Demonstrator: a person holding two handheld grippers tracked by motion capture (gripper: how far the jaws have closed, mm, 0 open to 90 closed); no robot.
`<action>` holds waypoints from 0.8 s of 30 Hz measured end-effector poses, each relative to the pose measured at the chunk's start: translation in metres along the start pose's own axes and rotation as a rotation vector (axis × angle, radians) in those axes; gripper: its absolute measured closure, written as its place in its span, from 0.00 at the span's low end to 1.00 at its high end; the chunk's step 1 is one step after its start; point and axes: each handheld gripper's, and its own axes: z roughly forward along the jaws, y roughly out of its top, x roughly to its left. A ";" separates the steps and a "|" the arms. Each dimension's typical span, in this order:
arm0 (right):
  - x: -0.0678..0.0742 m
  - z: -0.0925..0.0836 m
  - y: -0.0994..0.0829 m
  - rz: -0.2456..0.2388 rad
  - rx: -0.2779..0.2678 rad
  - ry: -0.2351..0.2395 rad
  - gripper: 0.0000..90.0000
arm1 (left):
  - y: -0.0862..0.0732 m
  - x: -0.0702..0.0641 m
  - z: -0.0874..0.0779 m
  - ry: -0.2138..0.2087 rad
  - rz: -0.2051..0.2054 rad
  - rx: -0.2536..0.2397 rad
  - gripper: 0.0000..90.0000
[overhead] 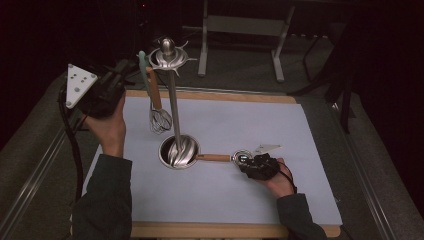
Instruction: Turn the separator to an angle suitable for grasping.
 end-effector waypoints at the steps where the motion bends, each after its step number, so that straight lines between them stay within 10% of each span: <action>1: 0.000 0.000 0.000 0.001 0.000 0.001 0.67 | -0.002 0.001 0.000 -0.001 -0.003 0.005 1.00; 24: 0.000 -0.001 0.001 -0.004 -0.002 0.006 0.66 | -0.068 0.010 -0.010 0.001 -0.001 0.174 0.97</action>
